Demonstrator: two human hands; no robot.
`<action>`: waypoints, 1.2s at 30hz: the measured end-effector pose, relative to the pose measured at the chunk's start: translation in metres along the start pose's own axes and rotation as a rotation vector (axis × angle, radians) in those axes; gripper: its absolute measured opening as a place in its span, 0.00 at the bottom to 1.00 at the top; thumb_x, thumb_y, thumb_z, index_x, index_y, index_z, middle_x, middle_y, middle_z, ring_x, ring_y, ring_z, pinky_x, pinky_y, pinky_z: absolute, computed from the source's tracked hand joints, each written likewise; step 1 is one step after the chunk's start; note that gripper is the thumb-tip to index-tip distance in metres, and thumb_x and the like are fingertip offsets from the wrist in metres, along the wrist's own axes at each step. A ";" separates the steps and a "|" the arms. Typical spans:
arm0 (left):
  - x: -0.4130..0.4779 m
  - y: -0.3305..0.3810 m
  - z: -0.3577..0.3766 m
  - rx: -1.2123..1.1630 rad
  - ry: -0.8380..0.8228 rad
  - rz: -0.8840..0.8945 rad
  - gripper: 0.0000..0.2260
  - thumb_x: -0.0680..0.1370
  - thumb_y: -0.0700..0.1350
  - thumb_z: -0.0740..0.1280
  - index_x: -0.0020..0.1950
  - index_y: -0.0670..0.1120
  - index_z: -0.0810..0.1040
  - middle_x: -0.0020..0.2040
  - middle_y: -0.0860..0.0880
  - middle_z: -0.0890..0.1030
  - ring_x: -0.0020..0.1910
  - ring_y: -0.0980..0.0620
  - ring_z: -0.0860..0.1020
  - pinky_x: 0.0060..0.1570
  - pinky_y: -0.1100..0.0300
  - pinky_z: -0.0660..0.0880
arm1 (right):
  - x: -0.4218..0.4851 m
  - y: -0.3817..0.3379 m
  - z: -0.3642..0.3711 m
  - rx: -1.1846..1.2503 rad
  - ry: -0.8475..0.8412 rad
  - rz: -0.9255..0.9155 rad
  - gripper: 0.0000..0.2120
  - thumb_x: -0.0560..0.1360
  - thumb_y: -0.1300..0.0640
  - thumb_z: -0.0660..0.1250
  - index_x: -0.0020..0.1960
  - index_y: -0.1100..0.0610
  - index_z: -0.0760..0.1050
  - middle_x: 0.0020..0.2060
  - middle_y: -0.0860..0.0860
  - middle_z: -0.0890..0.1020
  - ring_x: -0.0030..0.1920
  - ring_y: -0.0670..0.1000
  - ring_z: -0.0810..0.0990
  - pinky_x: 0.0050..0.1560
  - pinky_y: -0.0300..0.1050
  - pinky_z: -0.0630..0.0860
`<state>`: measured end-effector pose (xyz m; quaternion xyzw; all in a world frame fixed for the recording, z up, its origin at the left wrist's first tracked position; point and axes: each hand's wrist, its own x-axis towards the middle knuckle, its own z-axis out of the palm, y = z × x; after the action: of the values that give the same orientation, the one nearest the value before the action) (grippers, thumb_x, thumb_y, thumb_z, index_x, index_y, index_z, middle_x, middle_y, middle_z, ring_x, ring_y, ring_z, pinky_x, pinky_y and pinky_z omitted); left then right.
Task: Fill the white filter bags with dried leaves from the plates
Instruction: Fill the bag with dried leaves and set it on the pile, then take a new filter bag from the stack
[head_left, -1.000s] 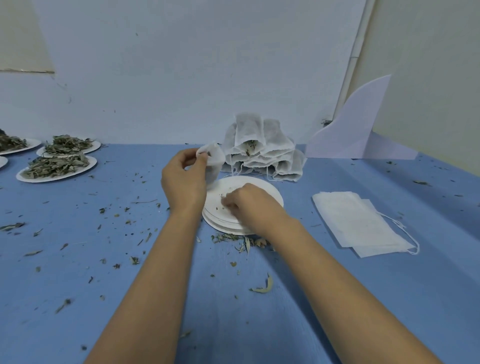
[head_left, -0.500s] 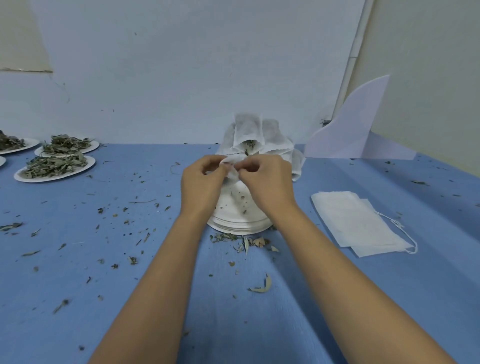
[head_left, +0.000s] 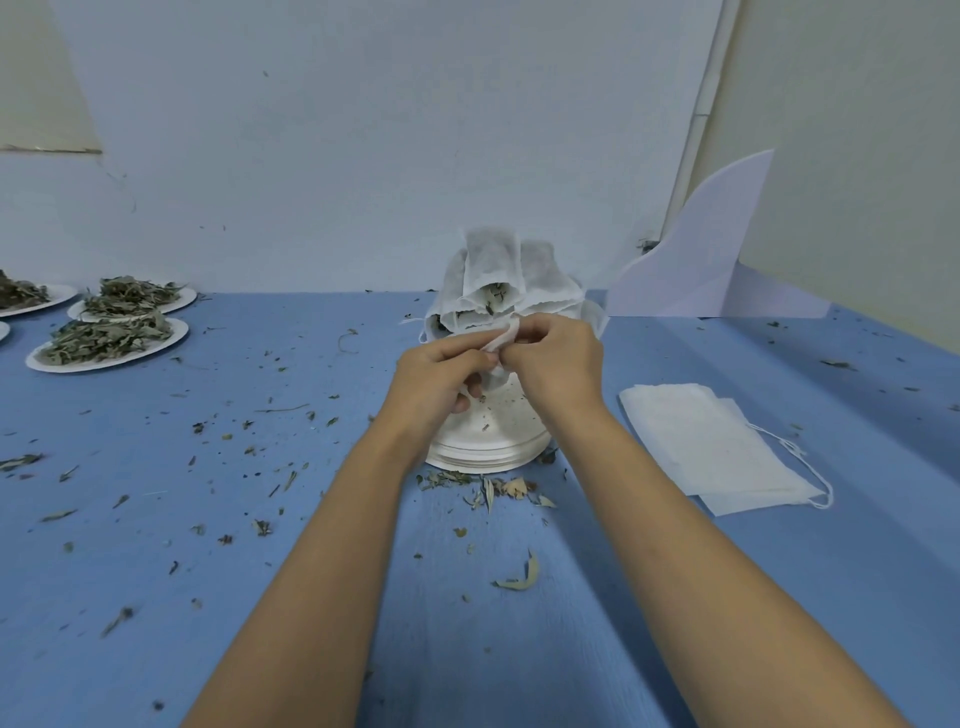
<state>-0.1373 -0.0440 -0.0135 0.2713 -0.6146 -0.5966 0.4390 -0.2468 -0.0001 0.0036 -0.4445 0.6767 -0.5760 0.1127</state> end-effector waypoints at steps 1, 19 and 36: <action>0.000 0.001 0.001 -0.001 0.011 0.003 0.12 0.74 0.34 0.66 0.48 0.50 0.84 0.32 0.53 0.79 0.29 0.56 0.70 0.26 0.67 0.63 | 0.001 0.001 0.001 0.003 0.012 0.015 0.11 0.67 0.66 0.70 0.34 0.51 0.75 0.30 0.45 0.77 0.33 0.44 0.74 0.31 0.37 0.71; 0.006 0.003 -0.006 0.284 0.305 0.229 0.06 0.75 0.42 0.70 0.40 0.51 0.75 0.40 0.50 0.78 0.36 0.52 0.79 0.33 0.58 0.81 | 0.007 -0.003 -0.007 0.667 -0.394 0.343 0.04 0.75 0.62 0.63 0.44 0.58 0.78 0.39 0.52 0.83 0.41 0.49 0.83 0.47 0.41 0.80; 0.004 0.019 -0.010 0.744 0.316 0.094 0.08 0.76 0.37 0.60 0.53 0.46 0.74 0.47 0.44 0.79 0.35 0.46 0.81 0.32 0.54 0.77 | 0.001 0.001 0.008 -0.371 0.007 -0.314 0.13 0.75 0.60 0.60 0.58 0.56 0.75 0.47 0.49 0.73 0.46 0.51 0.73 0.42 0.43 0.65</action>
<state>-0.1268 -0.0503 0.0047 0.4716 -0.7252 -0.2636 0.4269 -0.2429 -0.0060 0.0008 -0.5553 0.6939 -0.4538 -0.0644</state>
